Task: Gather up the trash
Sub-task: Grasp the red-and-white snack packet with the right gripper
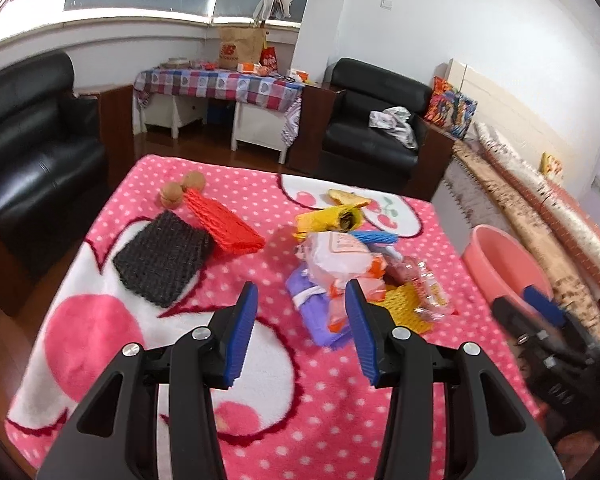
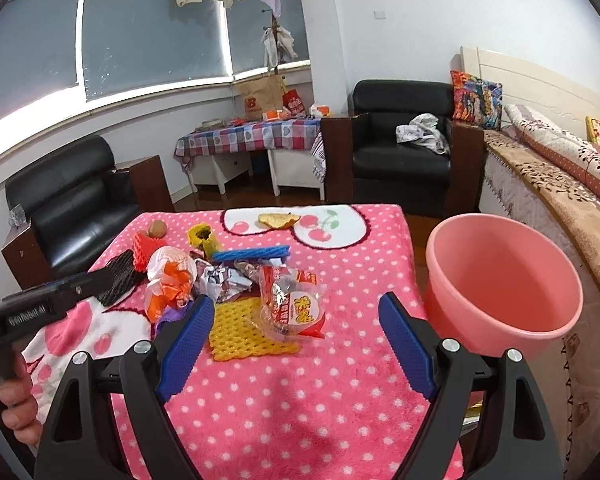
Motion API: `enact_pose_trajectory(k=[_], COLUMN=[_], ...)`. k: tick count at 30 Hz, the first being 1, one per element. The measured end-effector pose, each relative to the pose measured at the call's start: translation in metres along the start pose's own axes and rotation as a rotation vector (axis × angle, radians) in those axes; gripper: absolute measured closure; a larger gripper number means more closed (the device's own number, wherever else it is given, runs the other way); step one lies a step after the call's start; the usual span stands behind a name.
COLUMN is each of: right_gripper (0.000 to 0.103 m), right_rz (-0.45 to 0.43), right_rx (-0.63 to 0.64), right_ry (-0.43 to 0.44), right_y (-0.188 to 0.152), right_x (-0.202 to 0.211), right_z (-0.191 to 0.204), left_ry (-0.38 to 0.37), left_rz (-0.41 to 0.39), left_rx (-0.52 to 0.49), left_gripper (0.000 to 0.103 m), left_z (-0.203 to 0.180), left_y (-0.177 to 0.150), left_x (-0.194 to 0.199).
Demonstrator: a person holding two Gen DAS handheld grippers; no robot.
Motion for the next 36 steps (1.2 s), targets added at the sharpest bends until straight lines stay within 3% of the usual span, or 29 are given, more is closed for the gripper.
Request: enact_pose_trajectory(k=[7,13,19,22,23,24,28,36], right_gripper=[0.021,0.022,0.022,0.025,0.026,0.027,0.030,0.054], right_rz=[0.025,0.040,0.070,0.095,0.106,0.119,0.156,0.224], right_rx=[0.021,0.019,0.017,0.007,0.000,-0.009,-0.033,0.014], right_ry=[0.031,0.038,0.045,0.053,0.056,0.060,0.075,0.105], right_y=[-0.006,-0.007,-0.008,-0.010,-0.010,-0.010,-0.011,-0.011], right_x=[-0.007,-0.012,-0.021,-0.028,-0.031,-0.034,-0.046,-0.076], right_z=[0.004,0.000,-0.005,-0.007,-0.008,-0.008,-0.006,0.024], left_ry=[-0.078,-0.056,-0.123,-0.141,-0.148,-0.158,-0.172,-0.169], left_rz=[0.024,0.068,0.108,0.106,0.098,0.097,0.081,0.050], left_rx=[0.025,0.021,0.034,0.014,0.011,0.008,0.002,0.010], left_gripper=[0.057,0.057,0.057,0.066,0.089,0.100,0.100,0.100], left_z=[-0.012,-0.017,-0.027,-0.030,-0.031,-0.032,-0.029,-0.018], left_y=[0.013,0.024,0.019,0.014,0.013,0.012,0.008,0.007], left_x=[-0.015,-0.047,-0.066,-0.064,-0.062,-0.059,-0.048,-0.033])
Point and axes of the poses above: each gripper's, at about its wrist camera, not at the fingertips, and x roughly against the way its jaws point, z to its left, y to its top, the point moved 9 cm from there along -x, roughly the way its jaws point, and after that the axes turned 13 degrees about -x, right-handed, at the moved point
